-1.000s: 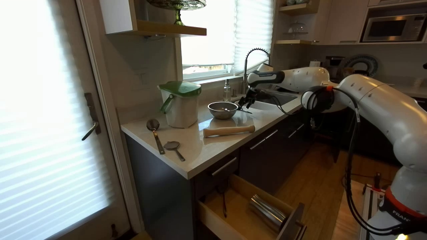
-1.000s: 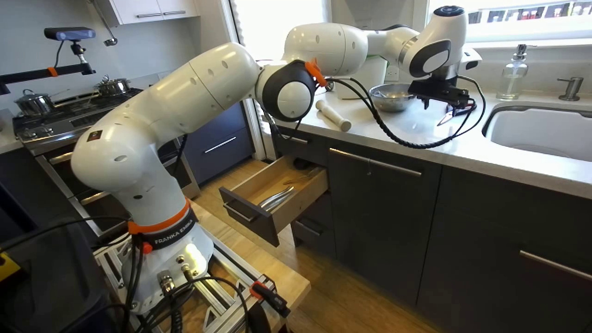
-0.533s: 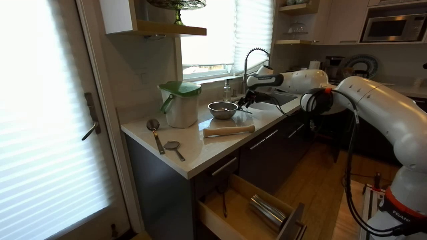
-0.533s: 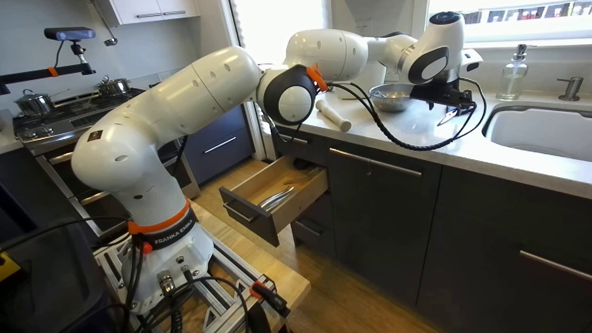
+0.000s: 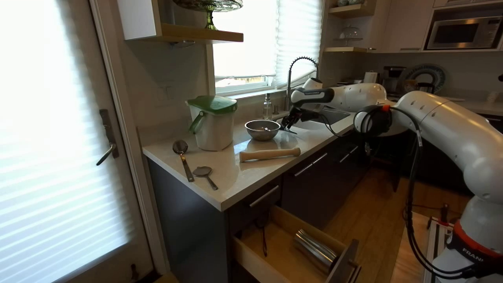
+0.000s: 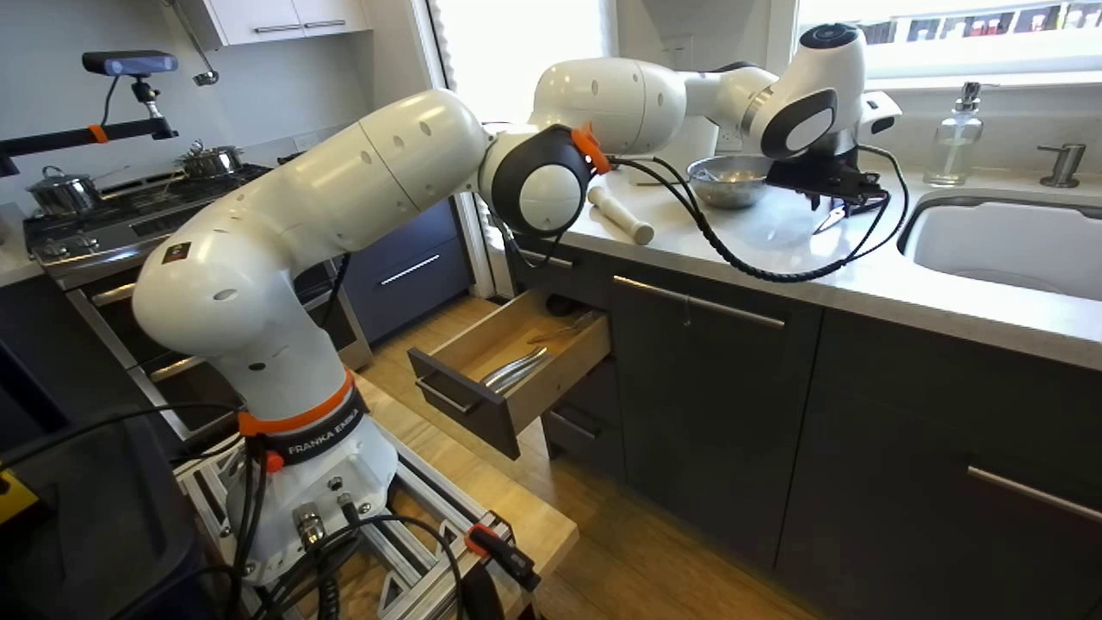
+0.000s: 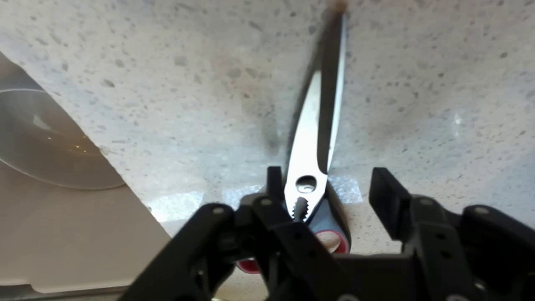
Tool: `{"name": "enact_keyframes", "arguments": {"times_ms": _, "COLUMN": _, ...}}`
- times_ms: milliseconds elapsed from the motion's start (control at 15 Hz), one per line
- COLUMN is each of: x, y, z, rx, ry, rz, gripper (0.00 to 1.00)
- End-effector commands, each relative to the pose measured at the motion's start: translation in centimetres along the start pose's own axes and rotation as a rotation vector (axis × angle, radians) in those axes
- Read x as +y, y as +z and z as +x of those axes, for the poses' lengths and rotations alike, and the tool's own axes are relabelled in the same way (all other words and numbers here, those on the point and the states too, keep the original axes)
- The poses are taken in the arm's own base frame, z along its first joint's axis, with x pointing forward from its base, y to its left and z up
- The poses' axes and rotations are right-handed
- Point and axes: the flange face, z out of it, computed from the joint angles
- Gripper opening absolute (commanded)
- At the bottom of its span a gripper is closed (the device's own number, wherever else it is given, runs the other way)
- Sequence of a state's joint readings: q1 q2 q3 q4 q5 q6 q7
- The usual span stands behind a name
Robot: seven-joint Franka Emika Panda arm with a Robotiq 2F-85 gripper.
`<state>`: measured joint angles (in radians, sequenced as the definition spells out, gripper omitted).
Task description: Pick up the scissors and place it in between the wooden rolling pin and the silver bowl
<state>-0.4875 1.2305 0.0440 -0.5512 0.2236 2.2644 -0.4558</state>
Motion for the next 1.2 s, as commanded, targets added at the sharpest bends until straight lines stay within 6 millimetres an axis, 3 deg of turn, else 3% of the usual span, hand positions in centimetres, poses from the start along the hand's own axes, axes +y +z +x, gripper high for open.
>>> {"name": "enact_keyframes", "arguments": {"times_ms": 0, "x": 0.6, "y": 0.7, "z": -0.2, "rx": 0.049, "ry": -0.023, "rz": -0.019, "gripper": 0.29}}
{"name": "enact_keyframes", "arguments": {"times_ms": 200, "x": 0.8, "y": 0.9, "z": -0.3, "rx": 0.068, "ry": -0.031, "rz": -0.032, "gripper": 0.18}}
{"name": "enact_keyframes", "arguments": {"times_ms": 333, "x": 1.0, "y": 1.0, "z": -0.4, "rx": 0.073, "ry": -0.034, "rz": -0.037, "gripper": 0.30}}
{"name": "enact_keyframes", "arguments": {"times_ms": 533, "x": 1.1, "y": 1.2, "z": -0.6, "rx": 0.073, "ry": -0.031, "rz": -0.038, "gripper": 0.38}}
{"name": "enact_keyframes", "arguments": {"times_ms": 600, "x": 1.1, "y": 1.3, "z": -0.6, "rx": 0.073, "ry": -0.029, "rz": -0.038, "gripper": 0.45}}
{"name": "enact_keyframes", "arguments": {"times_ms": 933, "x": 1.1, "y": 1.7, "z": -0.9, "rx": 0.069, "ry": -0.024, "rz": -0.035, "gripper": 0.50}}
{"name": "enact_keyframes", "arguments": {"times_ms": 1000, "x": 1.1, "y": 1.7, "z": -0.9, "rx": 0.069, "ry": -0.024, "rz": -0.034, "gripper": 0.45}}
{"name": "enact_keyframes", "arguments": {"times_ms": 1067, "x": 1.1, "y": 1.8, "z": -0.9, "rx": 0.070, "ry": -0.024, "rz": -0.034, "gripper": 0.29}}
{"name": "enact_keyframes", "arguments": {"times_ms": 1133, "x": 1.1, "y": 1.8, "z": -0.9, "rx": 0.069, "ry": -0.024, "rz": -0.034, "gripper": 0.23}}
